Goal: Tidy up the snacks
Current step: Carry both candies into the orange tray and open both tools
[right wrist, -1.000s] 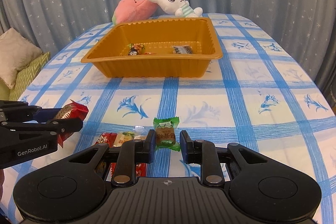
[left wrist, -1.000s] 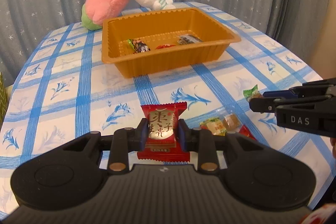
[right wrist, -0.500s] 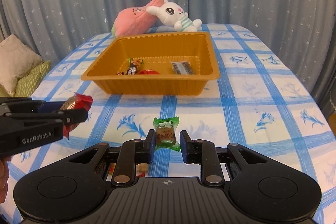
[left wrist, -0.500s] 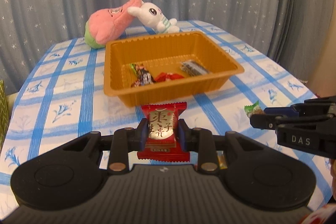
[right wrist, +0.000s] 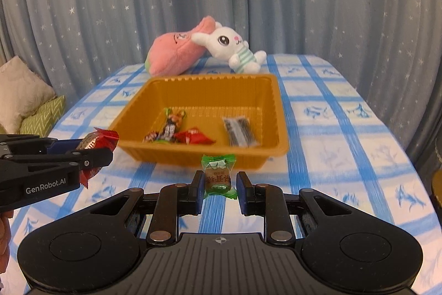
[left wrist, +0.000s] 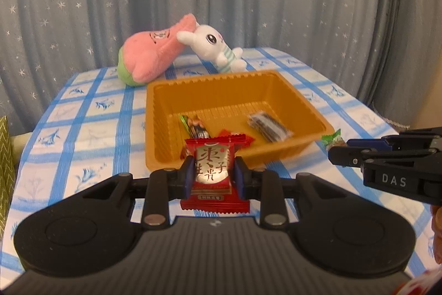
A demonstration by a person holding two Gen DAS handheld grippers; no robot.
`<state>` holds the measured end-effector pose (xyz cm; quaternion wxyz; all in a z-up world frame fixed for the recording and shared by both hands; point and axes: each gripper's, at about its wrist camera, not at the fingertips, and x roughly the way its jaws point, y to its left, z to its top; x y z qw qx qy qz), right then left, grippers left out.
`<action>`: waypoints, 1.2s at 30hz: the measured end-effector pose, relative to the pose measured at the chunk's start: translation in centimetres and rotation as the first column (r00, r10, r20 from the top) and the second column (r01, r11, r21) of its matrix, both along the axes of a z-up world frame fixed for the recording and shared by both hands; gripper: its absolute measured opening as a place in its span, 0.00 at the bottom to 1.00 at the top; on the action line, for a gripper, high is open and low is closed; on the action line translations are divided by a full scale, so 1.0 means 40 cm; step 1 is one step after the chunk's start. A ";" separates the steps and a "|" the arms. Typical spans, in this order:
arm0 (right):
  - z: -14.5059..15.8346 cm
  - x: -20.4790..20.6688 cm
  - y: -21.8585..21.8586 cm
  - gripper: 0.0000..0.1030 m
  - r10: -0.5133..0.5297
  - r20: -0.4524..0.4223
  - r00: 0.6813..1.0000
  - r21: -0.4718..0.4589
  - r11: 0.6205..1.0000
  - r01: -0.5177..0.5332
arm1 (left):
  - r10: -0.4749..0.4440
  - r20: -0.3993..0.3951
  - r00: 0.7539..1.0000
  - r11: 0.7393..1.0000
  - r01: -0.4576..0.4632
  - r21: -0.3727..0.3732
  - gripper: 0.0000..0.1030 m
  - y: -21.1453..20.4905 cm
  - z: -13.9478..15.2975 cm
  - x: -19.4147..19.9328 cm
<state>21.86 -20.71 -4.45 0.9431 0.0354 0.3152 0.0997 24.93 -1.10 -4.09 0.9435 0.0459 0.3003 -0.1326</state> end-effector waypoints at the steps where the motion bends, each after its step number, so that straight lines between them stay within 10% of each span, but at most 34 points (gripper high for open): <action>1: 0.004 0.008 0.000 0.24 0.000 0.004 1.000 0.001 1.000 0.000 | 0.004 0.003 1.000 1.000 -0.004 -0.002 0.26 0.001 0.005 0.009; 36: 0.025 0.299 0.005 0.24 -0.004 0.012 1.000 0.044 0.999 0.003 | 0.050 -0.006 0.999 0.998 -0.051 -0.043 0.26 0.001 0.002 0.276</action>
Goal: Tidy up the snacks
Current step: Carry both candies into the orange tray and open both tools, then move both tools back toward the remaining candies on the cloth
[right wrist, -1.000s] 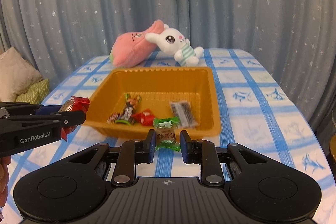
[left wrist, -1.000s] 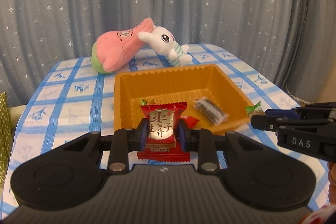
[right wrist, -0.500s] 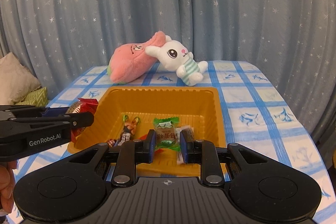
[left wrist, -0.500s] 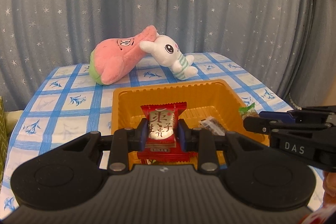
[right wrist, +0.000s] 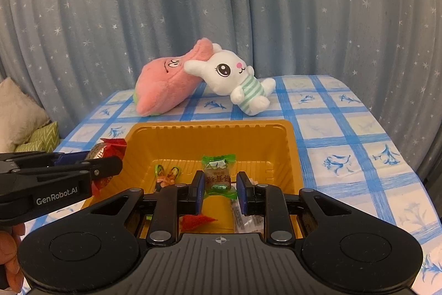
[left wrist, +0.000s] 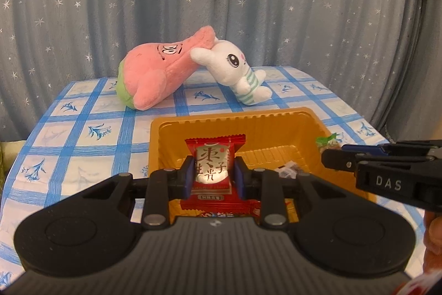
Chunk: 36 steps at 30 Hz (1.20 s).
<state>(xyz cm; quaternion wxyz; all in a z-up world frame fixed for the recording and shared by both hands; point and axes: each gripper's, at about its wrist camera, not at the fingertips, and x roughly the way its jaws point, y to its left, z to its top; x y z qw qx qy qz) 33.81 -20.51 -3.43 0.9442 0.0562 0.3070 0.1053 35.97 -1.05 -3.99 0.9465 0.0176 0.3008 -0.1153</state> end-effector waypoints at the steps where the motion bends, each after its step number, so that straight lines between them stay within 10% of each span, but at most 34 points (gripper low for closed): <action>1: -0.003 0.008 -0.001 0.24 -0.001 -0.003 1.000 0.000 1.000 0.001 | 0.001 -0.003 1.000 1.000 -0.001 0.000 0.26 0.001 -0.004 0.007; 30: -0.059 0.072 0.000 0.24 -0.002 -0.055 0.998 -0.010 1.000 0.002 | -0.020 -0.049 0.999 1.000 0.021 0.009 0.27 -0.022 -0.066 0.078; 36: -0.059 0.072 0.000 0.24 -0.001 -0.057 0.998 -0.010 1.000 0.000 | -0.016 -0.044 0.999 1.000 0.017 0.017 0.41 -0.015 -0.071 0.078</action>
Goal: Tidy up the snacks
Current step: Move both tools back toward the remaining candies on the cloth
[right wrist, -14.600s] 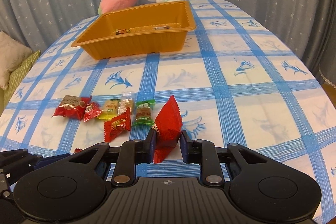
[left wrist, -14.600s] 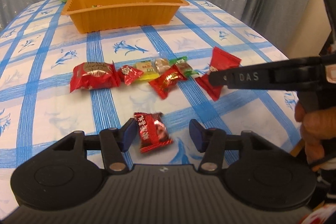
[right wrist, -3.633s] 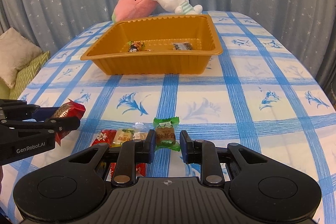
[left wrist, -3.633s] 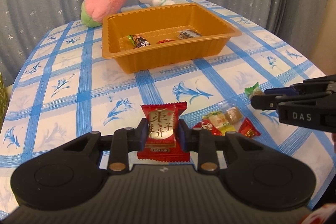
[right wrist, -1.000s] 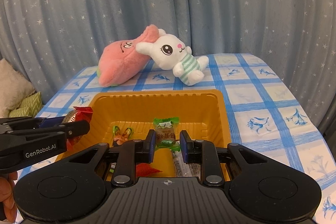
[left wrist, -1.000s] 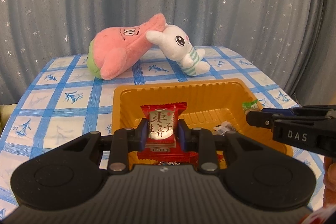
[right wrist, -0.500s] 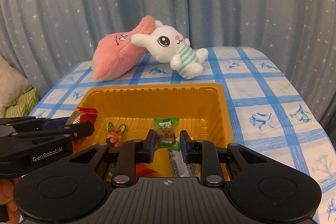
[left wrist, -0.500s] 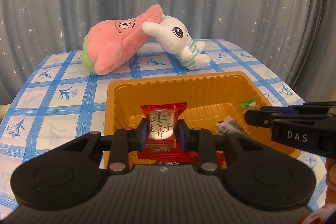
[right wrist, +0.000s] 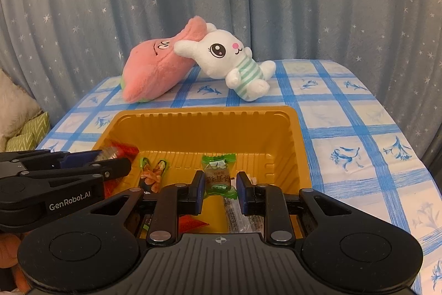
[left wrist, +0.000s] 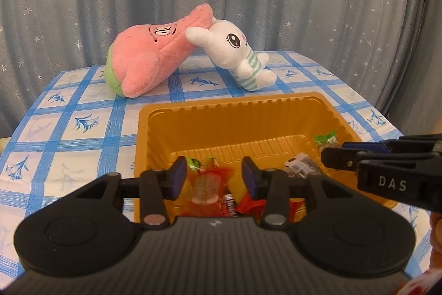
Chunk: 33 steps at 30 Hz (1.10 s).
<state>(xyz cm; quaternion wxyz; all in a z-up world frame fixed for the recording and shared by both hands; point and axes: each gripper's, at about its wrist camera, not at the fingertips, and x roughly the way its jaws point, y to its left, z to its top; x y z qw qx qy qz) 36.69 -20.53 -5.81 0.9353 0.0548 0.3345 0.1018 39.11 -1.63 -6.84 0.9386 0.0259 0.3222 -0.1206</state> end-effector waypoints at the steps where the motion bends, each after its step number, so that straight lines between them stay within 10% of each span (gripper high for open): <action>1: 0.000 0.000 0.000 0.24 -0.001 0.001 1.000 0.000 1.000 0.001 | 0.005 0.000 1.000 1.000 -0.005 0.003 0.41 0.003 0.000 0.000; 25: 0.003 0.008 -0.026 0.25 -0.005 0.006 1.000 0.112 0.994 0.005 | 0.040 0.009 0.999 0.999 -0.040 0.036 0.59 0.030 0.003 -0.004; 33: 0.020 -0.003 -0.052 0.42 -0.049 0.038 0.998 0.114 0.992 0.045 | 0.036 0.016 0.999 0.998 -0.036 0.046 0.61 0.032 0.008 -0.020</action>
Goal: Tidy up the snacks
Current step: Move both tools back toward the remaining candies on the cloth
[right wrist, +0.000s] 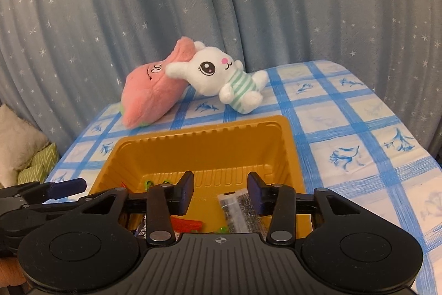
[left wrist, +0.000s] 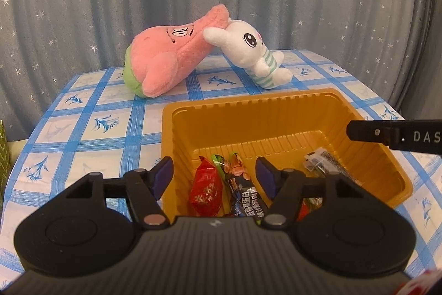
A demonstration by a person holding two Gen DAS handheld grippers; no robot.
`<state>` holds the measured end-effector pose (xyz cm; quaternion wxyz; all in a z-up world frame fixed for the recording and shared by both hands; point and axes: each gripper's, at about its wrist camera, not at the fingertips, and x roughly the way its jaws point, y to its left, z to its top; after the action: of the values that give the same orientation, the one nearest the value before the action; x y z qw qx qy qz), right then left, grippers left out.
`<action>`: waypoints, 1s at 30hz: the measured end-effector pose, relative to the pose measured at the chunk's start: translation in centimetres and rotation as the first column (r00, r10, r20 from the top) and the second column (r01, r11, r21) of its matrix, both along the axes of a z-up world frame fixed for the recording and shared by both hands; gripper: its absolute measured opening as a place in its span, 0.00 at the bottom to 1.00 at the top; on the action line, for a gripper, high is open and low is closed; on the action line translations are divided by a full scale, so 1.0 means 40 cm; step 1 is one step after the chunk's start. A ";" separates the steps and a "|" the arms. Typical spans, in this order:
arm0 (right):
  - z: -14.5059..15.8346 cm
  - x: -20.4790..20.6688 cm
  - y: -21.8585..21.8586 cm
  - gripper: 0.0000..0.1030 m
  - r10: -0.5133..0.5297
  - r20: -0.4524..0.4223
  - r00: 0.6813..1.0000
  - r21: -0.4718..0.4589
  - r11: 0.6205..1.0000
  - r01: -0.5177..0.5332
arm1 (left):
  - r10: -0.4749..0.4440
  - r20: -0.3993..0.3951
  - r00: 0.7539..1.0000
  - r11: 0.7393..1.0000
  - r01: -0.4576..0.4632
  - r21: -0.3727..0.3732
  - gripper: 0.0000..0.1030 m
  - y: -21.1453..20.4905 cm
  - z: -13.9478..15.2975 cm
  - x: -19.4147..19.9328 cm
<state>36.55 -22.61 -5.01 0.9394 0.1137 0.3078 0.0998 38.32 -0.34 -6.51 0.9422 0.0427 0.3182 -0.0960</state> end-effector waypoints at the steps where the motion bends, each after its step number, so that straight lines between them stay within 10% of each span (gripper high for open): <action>1: 0.002 -0.003 0.001 0.42 0.002 0.002 1.000 -0.006 1.000 -0.002 | 0.002 0.000 1.000 1.000 -0.002 -0.001 0.62 0.001 0.003 -0.004; 30: 0.109 -0.357 -0.038 0.57 -0.063 -0.002 0.998 -0.056 0.996 0.063 | 0.028 0.019 0.999 0.999 -0.028 -0.031 0.86 0.025 0.121 -0.407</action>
<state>22.26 -24.12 -0.67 0.9442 0.0972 0.3087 0.0612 22.03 0.65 -1.67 0.9469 0.0248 0.3083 -0.0872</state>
